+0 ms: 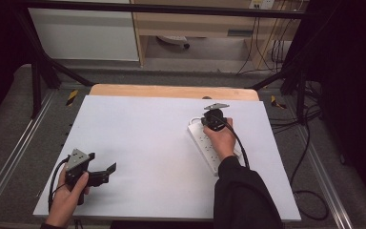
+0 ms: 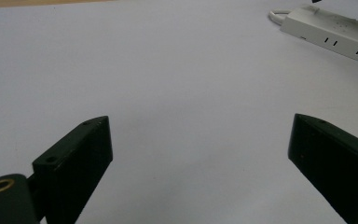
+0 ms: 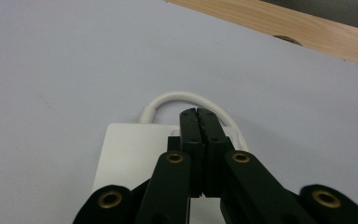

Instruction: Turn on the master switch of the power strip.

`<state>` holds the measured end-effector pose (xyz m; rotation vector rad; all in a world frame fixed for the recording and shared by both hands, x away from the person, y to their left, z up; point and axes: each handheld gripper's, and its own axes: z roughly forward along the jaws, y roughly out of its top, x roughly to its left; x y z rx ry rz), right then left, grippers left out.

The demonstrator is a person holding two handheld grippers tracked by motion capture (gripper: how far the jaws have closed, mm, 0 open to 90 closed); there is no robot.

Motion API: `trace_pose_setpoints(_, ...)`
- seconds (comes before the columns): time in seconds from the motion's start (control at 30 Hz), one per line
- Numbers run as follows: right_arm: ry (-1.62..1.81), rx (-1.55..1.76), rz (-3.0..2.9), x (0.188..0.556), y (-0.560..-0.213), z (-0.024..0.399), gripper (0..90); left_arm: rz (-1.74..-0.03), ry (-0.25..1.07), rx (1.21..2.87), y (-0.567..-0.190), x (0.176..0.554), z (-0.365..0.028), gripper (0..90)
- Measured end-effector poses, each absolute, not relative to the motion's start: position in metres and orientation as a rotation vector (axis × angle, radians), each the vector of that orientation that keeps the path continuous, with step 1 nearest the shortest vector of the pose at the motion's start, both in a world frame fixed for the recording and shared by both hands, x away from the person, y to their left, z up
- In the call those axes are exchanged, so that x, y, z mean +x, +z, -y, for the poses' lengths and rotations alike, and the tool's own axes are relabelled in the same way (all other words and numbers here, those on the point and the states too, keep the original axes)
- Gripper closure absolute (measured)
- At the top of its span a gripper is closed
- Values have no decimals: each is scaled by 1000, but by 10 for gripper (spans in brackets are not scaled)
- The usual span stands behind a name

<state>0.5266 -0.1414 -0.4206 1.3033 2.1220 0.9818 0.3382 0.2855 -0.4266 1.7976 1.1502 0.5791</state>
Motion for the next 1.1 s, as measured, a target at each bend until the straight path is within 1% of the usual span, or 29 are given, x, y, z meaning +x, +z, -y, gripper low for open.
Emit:
trace_pose_setpoints(0.53,932,1323,-2137,531,-425,142,900,-1152,580,1799,-427,338,-285,63)
trace_pose_setpoints(0.8,886,1307,-2127,533,-418,140,900,-1141,574,1797,-426,340,-284,63)
trace_pose_setpoints(1.1,890,1324,-2135,536,-422,139,900,-1144,581,1796,-426,340,-285,63)
